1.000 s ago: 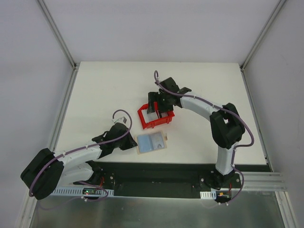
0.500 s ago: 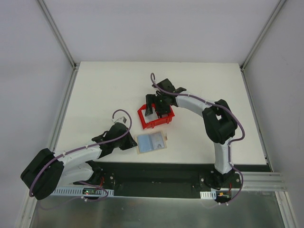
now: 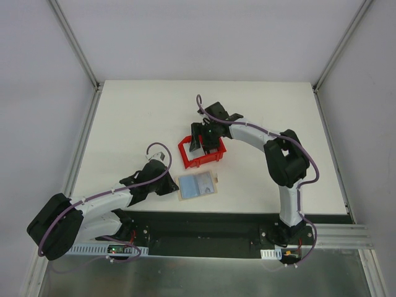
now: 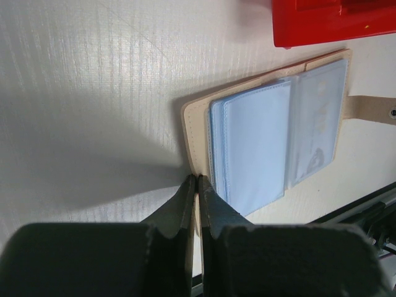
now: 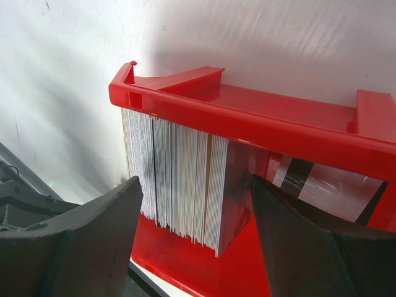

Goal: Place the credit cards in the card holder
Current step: Pick up the credit card from the storage box.

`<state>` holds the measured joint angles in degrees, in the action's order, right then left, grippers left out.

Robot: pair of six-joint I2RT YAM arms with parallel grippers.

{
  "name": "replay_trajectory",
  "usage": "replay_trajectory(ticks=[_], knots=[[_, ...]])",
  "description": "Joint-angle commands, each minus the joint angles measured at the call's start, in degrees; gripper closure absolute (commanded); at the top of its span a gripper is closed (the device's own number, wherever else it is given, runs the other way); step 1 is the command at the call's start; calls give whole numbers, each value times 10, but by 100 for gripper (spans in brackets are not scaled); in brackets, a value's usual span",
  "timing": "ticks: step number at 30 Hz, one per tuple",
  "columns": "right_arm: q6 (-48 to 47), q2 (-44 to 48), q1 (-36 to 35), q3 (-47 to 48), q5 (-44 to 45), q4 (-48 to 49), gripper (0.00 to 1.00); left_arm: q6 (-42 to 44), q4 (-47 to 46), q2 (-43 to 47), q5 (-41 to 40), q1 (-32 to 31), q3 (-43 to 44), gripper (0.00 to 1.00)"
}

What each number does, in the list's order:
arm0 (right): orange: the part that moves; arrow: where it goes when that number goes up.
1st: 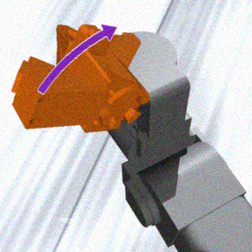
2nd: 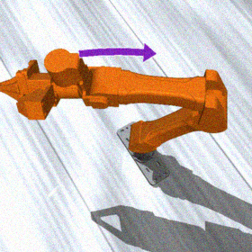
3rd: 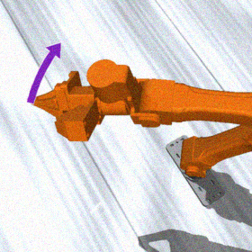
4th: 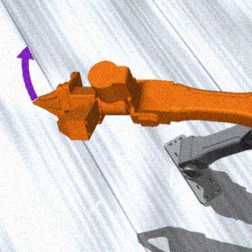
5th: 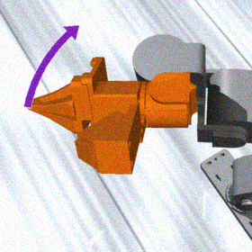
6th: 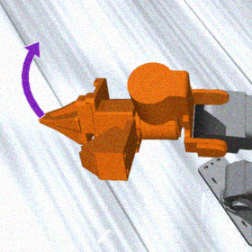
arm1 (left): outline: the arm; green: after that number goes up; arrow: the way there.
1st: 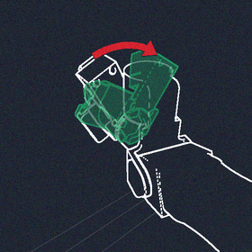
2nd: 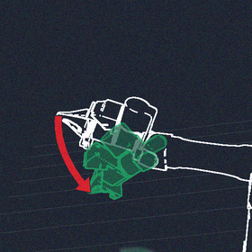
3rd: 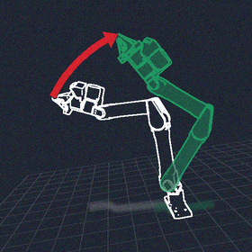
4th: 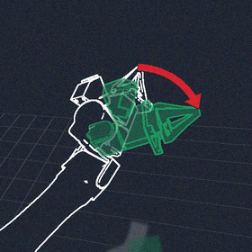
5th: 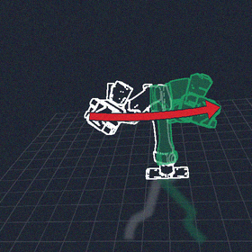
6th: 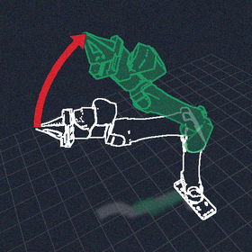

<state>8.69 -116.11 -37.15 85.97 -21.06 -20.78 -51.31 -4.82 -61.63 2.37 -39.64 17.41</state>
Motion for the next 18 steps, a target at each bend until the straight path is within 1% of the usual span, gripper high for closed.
replay_trajectory(ticks=[1, 18], knots=[[-1, 41, 1, 11, -21, 9, 28, 17, 10, 1, -3, 5, 15, 100], [-6, 60, 3, 5, 1, -3, 36, 21, 5, -10, 1, 6, 20, 100]])
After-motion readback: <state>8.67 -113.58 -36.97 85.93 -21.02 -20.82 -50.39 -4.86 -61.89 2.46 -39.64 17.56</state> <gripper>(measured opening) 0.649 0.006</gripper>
